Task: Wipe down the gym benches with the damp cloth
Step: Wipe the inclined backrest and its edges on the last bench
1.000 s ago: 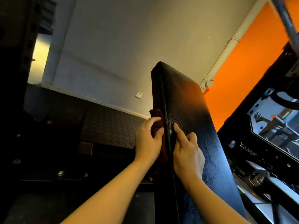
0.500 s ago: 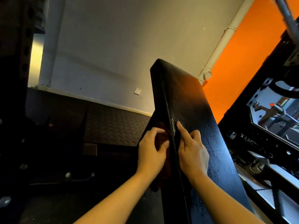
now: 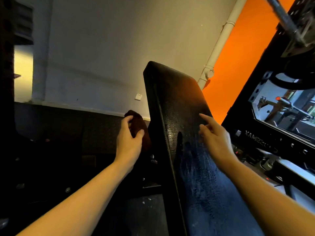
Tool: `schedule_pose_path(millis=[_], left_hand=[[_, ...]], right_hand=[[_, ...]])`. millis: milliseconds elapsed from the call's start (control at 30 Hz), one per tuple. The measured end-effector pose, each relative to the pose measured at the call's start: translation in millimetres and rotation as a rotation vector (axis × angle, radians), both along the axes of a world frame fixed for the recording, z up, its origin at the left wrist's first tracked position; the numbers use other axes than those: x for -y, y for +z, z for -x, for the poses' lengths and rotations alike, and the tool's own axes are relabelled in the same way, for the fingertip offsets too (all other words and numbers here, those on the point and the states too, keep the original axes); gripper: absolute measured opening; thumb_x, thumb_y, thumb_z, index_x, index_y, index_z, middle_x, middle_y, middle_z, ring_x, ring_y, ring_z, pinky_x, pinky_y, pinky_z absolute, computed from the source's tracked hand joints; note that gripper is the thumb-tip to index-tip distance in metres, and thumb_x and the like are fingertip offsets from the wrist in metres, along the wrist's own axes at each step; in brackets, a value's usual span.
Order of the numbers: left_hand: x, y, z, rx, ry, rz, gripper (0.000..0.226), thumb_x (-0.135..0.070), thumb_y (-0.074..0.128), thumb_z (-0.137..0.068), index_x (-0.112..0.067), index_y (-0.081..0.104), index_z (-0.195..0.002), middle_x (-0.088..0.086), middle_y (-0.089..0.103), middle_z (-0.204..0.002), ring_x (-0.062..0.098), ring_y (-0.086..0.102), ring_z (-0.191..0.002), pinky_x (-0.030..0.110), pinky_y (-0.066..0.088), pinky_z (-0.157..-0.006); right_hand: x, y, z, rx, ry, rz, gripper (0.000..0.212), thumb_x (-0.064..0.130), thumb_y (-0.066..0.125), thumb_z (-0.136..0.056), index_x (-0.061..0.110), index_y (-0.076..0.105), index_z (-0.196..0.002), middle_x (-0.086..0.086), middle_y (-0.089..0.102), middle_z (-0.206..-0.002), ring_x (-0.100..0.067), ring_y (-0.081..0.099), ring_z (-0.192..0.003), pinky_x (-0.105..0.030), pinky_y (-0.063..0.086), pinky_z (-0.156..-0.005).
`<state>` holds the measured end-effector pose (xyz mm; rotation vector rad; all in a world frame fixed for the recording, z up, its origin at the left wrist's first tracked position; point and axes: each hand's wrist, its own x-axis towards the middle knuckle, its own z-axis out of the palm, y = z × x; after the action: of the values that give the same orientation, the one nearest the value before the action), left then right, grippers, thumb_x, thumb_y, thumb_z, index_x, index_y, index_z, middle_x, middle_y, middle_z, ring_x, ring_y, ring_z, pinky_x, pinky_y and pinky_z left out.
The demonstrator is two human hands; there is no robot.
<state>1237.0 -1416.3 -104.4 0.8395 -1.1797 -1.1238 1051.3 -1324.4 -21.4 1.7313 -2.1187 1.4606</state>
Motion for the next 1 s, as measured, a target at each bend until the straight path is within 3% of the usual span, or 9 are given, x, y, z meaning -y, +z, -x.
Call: schedule_pose_path(millis=[100, 233, 367, 467, 567, 733, 867, 1000], left_hand=[[-3.7, 1.9, 8.2, 0.111, -0.093, 0.070, 0.053, -0.009, 0.061, -0.092, -0.028, 0.045, -0.139, -0.005, 0.051, -0.132, 0.010, 0.050, -0.119, 0.029, 0.042, -0.100], [-4.6, 5.6, 28.8, 0.227, -0.033, 0.133, 0.052, -0.009, 0.062, -0.091, -0.025, 0.049, -0.139, -0.006, 0.050, -0.125, 0.006, 0.047, -0.114, 0.019, 0.034, -0.098], [22.3, 22.6, 32.0, 0.224, 0.019, 0.162, 0.055, -0.005, 0.061, -0.091, -0.026, 0.046, -0.140, -0.006, 0.048, -0.136, 0.010, 0.044, -0.128, 0.025, 0.034, -0.108], [46.5, 47.0, 37.4, 0.210, 0.078, 0.160, 0.056, -0.005, 0.060, -0.092, -0.024, 0.042, -0.141, -0.002, 0.049, -0.137, 0.011, 0.046, -0.126, 0.021, 0.036, -0.100], [49.8, 44.0, 34.0, 0.222, 0.061, 0.181, 0.050, -0.007, 0.061, -0.092, -0.023, 0.048, -0.138, -0.004, 0.054, -0.134, 0.005, 0.048, -0.121, 0.019, 0.037, -0.101], [54.3, 26.7, 29.9, 0.278, 0.039, 0.235, 0.049, -0.008, 0.067, -0.087, -0.026, 0.055, -0.130, -0.010, 0.058, -0.127, -0.001, 0.052, -0.116, 0.012, 0.040, -0.098], [101.6, 62.9, 35.3, 0.283, 0.107, 0.233, 0.048, -0.009, 0.063, -0.090, -0.022, 0.052, -0.135, -0.002, 0.057, -0.130, 0.009, 0.052, -0.120, 0.029, 0.042, -0.106], [133.4, 87.4, 39.3, 0.291, 0.169, 0.247, 0.048, -0.010, 0.059, -0.093, -0.022, 0.047, -0.139, -0.002, 0.054, -0.133, 0.012, 0.050, -0.122, 0.025, 0.041, -0.102]], right_hand=[[9.6, 23.9, 16.6, -0.265, -0.089, -0.111, 0.034, 0.016, 0.057, -0.094, 0.021, 0.058, -0.128, 0.000, 0.059, -0.101, -0.015, 0.054, -0.091, -0.027, 0.037, -0.078], [41.3, 31.2, 1.1, -0.356, 0.062, -0.192, 0.043, 0.024, 0.055, -0.097, 0.023, 0.049, -0.139, 0.003, 0.050, -0.132, -0.017, 0.049, -0.117, -0.028, 0.037, -0.095], [81.6, 25.7, -17.9, -0.470, 0.176, -0.265, 0.053, 0.037, 0.041, -0.102, 0.033, 0.022, -0.151, 0.005, 0.016, -0.160, -0.017, 0.013, -0.147, -0.042, 0.014, -0.119], [117.8, 24.8, -25.3, -0.539, 0.197, -0.320, 0.055, 0.044, 0.027, -0.103, 0.036, 0.005, -0.153, 0.006, -0.004, -0.162, -0.012, -0.009, -0.147, -0.044, -0.005, -0.119], [145.7, 23.6, -26.2, -0.588, 0.167, -0.309, 0.056, 0.048, 0.018, -0.103, 0.033, -0.003, -0.153, 0.007, -0.013, -0.161, -0.010, -0.016, -0.146, -0.042, -0.011, -0.117], [177.3, 32.2, -20.5, -0.640, 0.157, -0.268, 0.056, 0.047, 0.013, -0.103, 0.031, -0.008, -0.152, 0.006, -0.015, -0.160, -0.009, -0.016, -0.145, -0.038, -0.012, -0.116], [203.6, 47.4, -18.0, -0.625, 0.148, -0.273, 0.055, 0.051, 0.013, -0.102, 0.035, -0.006, -0.152, 0.008, -0.014, -0.160, -0.008, -0.015, -0.145, -0.038, -0.011, -0.117], [219.8, 55.7, -14.9, -0.615, 0.146, -0.256, 0.055, 0.052, 0.013, -0.101, 0.039, -0.004, -0.152, 0.008, -0.012, -0.161, -0.009, -0.013, -0.146, -0.041, -0.007, -0.119]])
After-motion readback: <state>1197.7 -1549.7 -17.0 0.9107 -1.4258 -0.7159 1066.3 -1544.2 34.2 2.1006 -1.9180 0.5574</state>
